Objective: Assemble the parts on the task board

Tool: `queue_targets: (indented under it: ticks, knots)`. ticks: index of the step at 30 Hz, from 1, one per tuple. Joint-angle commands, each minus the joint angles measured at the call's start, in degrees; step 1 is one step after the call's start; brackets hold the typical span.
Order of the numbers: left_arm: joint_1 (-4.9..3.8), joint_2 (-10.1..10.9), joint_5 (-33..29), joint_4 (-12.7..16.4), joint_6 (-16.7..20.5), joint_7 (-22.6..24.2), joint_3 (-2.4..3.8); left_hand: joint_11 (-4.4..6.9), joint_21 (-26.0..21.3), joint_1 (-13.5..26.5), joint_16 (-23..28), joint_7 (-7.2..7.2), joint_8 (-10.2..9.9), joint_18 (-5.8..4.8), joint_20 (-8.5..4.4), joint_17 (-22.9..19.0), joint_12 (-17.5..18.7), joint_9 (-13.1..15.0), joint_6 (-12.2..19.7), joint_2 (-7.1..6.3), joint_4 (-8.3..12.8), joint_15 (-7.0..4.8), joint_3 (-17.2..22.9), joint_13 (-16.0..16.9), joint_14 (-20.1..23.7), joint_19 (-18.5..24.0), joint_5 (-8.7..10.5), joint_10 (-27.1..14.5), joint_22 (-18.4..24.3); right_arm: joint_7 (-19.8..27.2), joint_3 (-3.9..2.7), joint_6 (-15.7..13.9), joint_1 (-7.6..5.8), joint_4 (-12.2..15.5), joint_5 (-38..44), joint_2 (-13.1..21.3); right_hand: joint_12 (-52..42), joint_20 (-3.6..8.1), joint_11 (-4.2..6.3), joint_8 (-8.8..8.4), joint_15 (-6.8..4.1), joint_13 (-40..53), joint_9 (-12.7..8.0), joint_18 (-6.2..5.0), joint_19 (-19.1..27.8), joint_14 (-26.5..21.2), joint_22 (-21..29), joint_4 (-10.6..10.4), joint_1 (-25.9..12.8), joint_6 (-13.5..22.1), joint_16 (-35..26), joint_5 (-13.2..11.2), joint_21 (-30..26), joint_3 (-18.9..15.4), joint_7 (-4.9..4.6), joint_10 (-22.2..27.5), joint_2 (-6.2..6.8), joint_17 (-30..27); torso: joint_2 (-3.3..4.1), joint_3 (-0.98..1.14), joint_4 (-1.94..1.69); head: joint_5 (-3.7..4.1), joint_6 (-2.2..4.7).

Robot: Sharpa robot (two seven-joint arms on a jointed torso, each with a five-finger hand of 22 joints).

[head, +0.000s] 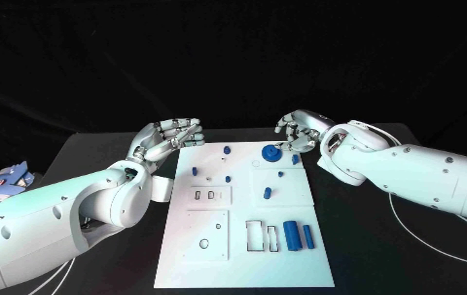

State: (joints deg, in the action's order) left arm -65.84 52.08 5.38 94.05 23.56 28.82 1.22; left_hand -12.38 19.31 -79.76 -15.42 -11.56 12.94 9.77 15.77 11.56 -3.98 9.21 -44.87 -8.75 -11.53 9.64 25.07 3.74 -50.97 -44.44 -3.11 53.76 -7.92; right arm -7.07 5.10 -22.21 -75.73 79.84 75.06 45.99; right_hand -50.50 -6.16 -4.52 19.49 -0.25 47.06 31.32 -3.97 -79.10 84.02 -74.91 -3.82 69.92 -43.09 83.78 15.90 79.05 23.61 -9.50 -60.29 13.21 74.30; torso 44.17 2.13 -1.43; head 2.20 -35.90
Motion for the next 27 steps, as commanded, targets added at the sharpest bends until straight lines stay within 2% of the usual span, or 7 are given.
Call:
queue_targets:
  ticks: [1, 7, 10, 20, 27]
  knots:
    - [-0.08, 0.0, -0.1, 0.2, -1.5, 0.5, 0.05, -0.07, 0.3, 0.4, 0.3, -4.07, -0.1, 0.62, 0.19, 0.0, 0.0, 0.0, 0.0, 0.08, 0.0, 0.23, 0.1, 0.0, 0.2, -0.2, 0.05, -0.1, 0.1, -1.3, -0.03, 3.9, 0.12, -0.4, -2.6, 0.1, -1.3, -0.3, -0.14, 0.3, 0.61, 1.1, 0.2, 0.29, -0.4, 3.0, -0.3, -0.3, 0.6, 0.7, 0.5, -0.4, 0.3, -0.2, -0.06, 0.2, -0.13, 0.9, -0.02, -0.01, 0.13, 0.05, -0.33]
    - [-0.08, 0.0, -0.1, 0.2, -1.5, 0.5, 0.04, -0.07, 0.3, 0.4, 0.3, -4.07, -0.1, 0.62, 0.19, 0.0, 0.0, 0.0, 0.0, 0.08, 0.0, 0.23, 0.1, 0.0, 0.2, -0.2, 0.05, -0.1, 0.1, -2.1, 0.04, 4.4, 0.75, -1.5, -1.4, -0.6, -4.1, -0.47, -0.36, 0.18, 0.81, 3.7, 0.3, 0.4, -0.8, 3.3, -0.9, -0.6, 0.8, 1.7, 1.1, -0.5, 0.6, -0.5, -0.29, -0.7, -0.2, 2.2, 0.0, -0.1, 0.02, -0.02, -0.54]
    - [-0.08, 0.0, -0.1, 0.2, -1.5, 0.5, 0.04, -0.07, 0.3, 0.4, 0.3, -4.07, -0.1, 0.62, 0.19, 0.0, 0.0, 0.0, 0.0, 0.08, 0.0, 0.23, 0.1, 0.0, 0.2, -0.2, 0.05, -0.1, 0.1, -2.3, 0.09, 4.5, 1.08, -2.1, -0.7, -1.3, -6.8, -0.6, -0.47, 0.26, 0.93, 6.2, 0.4, 0.47, -1.0, 3.5, -1.2, -0.9, 1.0, 2.1, 1.6, -0.6, 0.8, -0.8, -0.4, -2.1, -0.25, 3.3, 0.04, -0.06, -0.05, -0.02, -0.73]
    - [-0.08, 0.0, -0.1, 0.2, -1.5, 0.5, 0.05, -0.07, 0.3, 0.4, 0.3, -4.07, -0.1, 0.62, 0.19, 0.0, 0.0, 0.0, 0.0, 0.08, 0.0, 0.23, 0.1, 0.0, 0.2, -0.2, 0.05, -0.1, 0.1, -2.6, 0.38, 4.8, 1.79, -4.1, 0.1, -3.8, -11.2, -0.78, -0.63, 0.44, 1.11, 10.3, 0.5, 0.62, -1.4, 3.9, -2.0, -1.3, 1.5, 2.5, 2.6, -1.0, 1.2, -1.2, -0.54, -4.1, -0.54, 5.6, 0.01, -0.04, 0.13, -0.14, -1.01]
    - [-0.08, -0.1, -0.1, 0.2, -1.5, 0.4, 0.05, -0.03, 0.3, 0.4, 0.3, -4.04, -0.1, 0.63, 0.19, 0.1, 0.0, 0.0, -0.1, 0.08, 0.1, 0.2, 0.2, 0.1, 0.2, -0.2, 0.05, 0.0, 0.1, -2.9, 0.47, 4.7, 2.06, -4.9, 0.5, -4.8, -13.2, -0.86, -0.68, 0.56, 1.19, 12.2, 0.5, 0.72, -1.7, 4.2, -2.5, -1.4, 1.8, 2.5, 3.1, -1.1, 1.5, -1.3, -0.59, -5.2, -0.72, 6.8, -0.01, 0.0, 0.06, -0.23, -1.14]
